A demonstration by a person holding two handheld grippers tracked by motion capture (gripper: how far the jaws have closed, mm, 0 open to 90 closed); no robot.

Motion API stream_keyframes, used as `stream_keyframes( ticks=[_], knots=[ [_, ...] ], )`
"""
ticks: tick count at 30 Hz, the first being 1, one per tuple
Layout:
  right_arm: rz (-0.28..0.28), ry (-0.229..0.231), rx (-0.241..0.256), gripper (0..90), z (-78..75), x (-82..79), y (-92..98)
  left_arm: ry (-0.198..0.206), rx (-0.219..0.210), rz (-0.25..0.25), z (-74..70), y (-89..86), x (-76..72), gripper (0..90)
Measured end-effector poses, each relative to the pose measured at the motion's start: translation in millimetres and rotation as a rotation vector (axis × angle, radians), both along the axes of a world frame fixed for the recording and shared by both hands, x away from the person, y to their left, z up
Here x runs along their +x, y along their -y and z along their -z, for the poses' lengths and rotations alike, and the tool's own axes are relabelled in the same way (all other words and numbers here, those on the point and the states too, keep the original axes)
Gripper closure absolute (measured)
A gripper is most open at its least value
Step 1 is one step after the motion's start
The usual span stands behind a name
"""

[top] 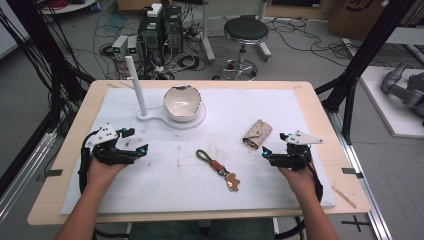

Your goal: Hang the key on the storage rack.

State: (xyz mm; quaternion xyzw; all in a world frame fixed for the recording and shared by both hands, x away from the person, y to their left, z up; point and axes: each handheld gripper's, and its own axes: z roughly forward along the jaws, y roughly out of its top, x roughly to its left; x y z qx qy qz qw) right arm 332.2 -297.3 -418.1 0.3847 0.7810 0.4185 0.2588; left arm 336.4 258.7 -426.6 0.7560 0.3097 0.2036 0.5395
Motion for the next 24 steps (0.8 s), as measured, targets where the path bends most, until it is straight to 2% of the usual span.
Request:
stream_keyframes(
  ticks=[5,10,15,20,24],
  knots=[
    [-0.015,-0.031,-0.018,15.7,3.8,4.6,-5.1,-0.003,0.005,-0.008,-0.2,0.3,-0.3,15.5],
    [-0.013,0.001,0.003,15.7,-0.9,1.1,-6.0,0.000,0.013,-0.009,-0.3,0.5,-0.2,15.5],
    [-0.032,-0.011,-0.006,15.7,-0.1,-0.2,-11.7,0.002,0.012,-0.006,-0.3,0.5,-0.1,15.5],
    [-0.051,0.008,-0.015,15.8,-1.8,-1.7,-19.4,0.001,0.020,-0.022,-0.5,-4.0,-1.2,15.5],
    [-0.078,-0.005,-0.030,16.2,0.0,-1.9,-26.7,0.002,0.017,-0.031,-1.1,-5.9,-1.4,15.5]
  ],
)
